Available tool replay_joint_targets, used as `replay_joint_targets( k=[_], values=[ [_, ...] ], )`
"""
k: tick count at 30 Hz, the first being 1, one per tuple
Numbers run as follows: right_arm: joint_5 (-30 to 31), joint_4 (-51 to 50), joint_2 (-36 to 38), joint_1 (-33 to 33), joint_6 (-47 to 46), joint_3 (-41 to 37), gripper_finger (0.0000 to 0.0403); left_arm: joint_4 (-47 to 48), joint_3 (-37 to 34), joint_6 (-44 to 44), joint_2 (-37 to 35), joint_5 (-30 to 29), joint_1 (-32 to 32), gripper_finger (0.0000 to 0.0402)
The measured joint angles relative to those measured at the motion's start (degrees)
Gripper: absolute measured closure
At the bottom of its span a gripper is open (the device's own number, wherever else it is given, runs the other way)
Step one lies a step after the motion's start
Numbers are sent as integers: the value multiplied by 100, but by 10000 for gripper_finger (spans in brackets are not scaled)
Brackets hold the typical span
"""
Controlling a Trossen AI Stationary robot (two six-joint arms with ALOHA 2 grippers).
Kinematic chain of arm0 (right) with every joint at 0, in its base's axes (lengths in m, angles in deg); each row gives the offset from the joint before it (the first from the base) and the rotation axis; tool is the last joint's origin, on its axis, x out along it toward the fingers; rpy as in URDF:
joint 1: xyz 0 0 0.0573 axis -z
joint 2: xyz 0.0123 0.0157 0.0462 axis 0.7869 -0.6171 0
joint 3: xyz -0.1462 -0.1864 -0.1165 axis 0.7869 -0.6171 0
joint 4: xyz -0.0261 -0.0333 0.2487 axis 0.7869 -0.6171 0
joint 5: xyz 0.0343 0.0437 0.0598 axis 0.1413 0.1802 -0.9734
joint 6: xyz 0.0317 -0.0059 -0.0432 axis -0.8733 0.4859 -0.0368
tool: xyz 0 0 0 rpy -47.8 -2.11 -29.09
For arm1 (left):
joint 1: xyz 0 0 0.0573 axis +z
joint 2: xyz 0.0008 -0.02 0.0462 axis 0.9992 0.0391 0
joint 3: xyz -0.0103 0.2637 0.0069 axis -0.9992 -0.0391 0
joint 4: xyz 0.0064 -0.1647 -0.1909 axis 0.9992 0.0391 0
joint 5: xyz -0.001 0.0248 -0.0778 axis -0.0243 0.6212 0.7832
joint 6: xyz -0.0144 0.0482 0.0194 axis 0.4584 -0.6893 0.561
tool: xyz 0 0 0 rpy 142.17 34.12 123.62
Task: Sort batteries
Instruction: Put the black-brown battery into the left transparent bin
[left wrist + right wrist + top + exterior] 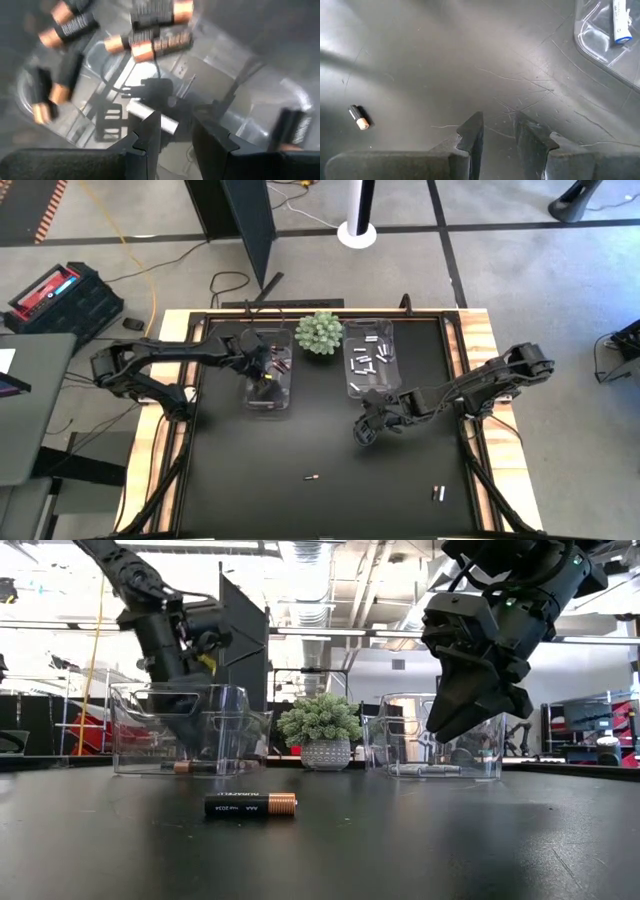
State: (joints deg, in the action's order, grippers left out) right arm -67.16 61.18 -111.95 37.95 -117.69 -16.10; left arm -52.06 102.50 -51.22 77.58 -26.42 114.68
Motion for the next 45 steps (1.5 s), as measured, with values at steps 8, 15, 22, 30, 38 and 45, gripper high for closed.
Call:
replay_joint_targets(
  k=[8,15,22,30,38,45],
  values=[
    [2,2,0,-157,-13,0,277,1172,1195,66,-56,83,0,299],
    [0,6,0,-424,-17,0,277,1369,1522,835,-1104,243,-460,300],
    [0,24,1,-736,-32,0,277,1067,1395,1714,-2533,-739,-2020,300],
    [2,21,0,-985,-11,0,277,334,1395,2076,-2440,-2754,-4545,300],
    [0,12,0,-1268,29,0,277,-16,1386,2533,-1413,-3080,-5266,300],
    [0,17,0,-1441,-13,0,277,-83,1386,3381,-559,-2499,-5278,300]
  ],
)
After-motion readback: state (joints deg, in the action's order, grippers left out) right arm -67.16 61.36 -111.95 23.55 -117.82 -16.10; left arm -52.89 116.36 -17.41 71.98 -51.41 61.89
